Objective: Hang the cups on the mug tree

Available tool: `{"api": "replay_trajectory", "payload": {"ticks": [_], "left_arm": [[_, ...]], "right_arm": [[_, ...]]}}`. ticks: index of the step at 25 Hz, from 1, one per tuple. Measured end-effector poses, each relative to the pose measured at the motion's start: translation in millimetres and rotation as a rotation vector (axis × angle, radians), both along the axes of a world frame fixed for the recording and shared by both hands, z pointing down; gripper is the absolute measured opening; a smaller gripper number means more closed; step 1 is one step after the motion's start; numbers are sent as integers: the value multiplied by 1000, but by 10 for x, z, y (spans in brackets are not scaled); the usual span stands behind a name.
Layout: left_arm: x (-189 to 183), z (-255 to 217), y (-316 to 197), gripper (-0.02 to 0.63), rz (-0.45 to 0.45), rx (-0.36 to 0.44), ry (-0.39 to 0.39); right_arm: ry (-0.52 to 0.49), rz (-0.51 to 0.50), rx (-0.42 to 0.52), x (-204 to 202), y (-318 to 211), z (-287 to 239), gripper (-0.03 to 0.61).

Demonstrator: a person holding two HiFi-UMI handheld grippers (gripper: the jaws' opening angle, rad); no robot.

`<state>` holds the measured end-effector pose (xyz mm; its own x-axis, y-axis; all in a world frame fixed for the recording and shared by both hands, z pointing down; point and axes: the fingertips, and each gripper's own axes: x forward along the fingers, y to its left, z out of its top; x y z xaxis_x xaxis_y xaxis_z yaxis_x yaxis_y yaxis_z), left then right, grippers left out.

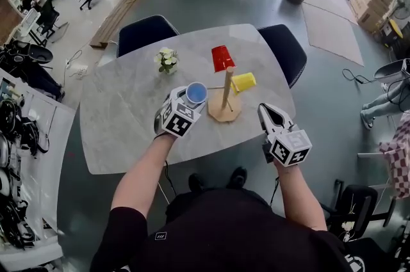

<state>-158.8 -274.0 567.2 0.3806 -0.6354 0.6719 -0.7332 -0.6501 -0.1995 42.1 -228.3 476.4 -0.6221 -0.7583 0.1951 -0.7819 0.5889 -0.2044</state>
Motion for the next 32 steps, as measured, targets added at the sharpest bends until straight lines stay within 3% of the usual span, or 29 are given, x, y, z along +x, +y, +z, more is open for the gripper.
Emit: {"api": "replay_trajectory", "payload": {"ticks": [10,19,23,32], "left_arm": [[284,-195,-25,296,59,55,-107],[571,-222,-55,296,192,77,-219],[699,-184,-79,298,227,68,-232],[868,-121,-144,299,316,98,-339]], "right_arm": [[-20,-10,13,233,-131,-59,18],[-42,-7,15,291,-158,-68,18],[-48,5,6,351,-146,-42,18],[-56,39,-15,523,-131,47,18]]}}
